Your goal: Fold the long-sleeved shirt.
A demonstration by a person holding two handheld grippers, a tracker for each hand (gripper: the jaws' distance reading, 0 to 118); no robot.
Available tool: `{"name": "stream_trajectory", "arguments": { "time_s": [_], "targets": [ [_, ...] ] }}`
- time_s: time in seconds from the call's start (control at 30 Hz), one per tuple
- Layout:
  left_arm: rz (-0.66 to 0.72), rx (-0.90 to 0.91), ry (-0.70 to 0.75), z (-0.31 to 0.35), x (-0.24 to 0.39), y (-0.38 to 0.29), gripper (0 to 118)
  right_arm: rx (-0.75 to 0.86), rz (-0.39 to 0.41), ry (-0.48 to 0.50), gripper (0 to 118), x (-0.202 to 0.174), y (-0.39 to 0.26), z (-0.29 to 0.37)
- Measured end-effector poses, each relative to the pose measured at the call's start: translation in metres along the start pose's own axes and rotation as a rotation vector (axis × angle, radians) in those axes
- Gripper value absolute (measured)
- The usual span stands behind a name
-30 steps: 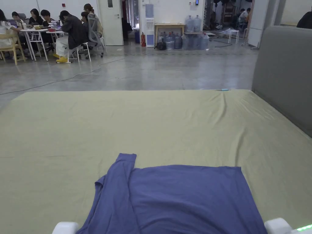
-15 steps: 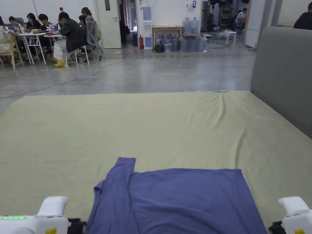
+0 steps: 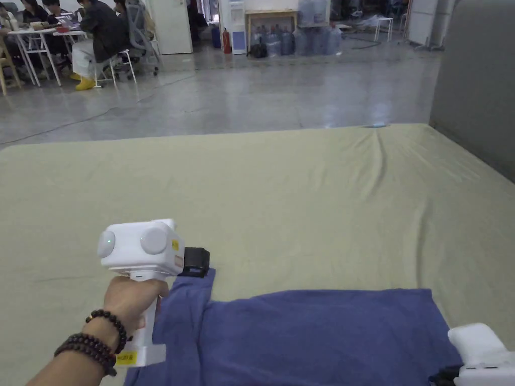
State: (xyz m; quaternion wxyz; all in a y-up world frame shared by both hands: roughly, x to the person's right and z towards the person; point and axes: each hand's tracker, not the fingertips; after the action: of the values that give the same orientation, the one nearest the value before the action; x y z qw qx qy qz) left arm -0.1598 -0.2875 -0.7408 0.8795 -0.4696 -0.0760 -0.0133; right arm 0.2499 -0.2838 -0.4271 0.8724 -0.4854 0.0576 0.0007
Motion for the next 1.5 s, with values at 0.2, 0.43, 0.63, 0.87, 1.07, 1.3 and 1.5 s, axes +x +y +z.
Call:
{"name": "stream_trajectory", "arguments": {
  "time_s": [0.2,0.43,0.63,0.87,1.07,1.3,1.5],
  "targets": [
    [0.036,-0.175,0.094,-0.075,-0.006,-0.007,58,-0.040,0.011,0.007,0,0.004,-0.001,-0.022],
    [0.115,-0.017,-0.022,-0.005,-0.018,0.005,0,-0.046,0.007,-0.005,0,0.004,-0.007,-0.014],
    [-0.030,0.071,-0.221,0.133,-0.013,-0.062,0,0.001,0.002,-0.011,0,0.000,-0.007,0.018],
    [-0.049,-0.153,-0.273,0.159,-0.011,-0.216,0,0.041,-0.011,-0.031,0,-0.012,-0.011,0.036],
    [-0.048,-0.157,-0.337,0.145,-0.020,-0.241,67,0.033,-0.040,-0.021,0,-0.015,-0.012,0.044],
    [-0.005,0.027,-0.318,0.196,-0.044,-0.183,103,0.031,-0.014,-0.025,0,-0.019,-0.016,0.057],
    [-0.095,0.080,-0.025,0.151,-0.057,-0.148,0,0.032,-0.020,-0.005,0,-0.025,-0.014,0.048]
  ]
}}
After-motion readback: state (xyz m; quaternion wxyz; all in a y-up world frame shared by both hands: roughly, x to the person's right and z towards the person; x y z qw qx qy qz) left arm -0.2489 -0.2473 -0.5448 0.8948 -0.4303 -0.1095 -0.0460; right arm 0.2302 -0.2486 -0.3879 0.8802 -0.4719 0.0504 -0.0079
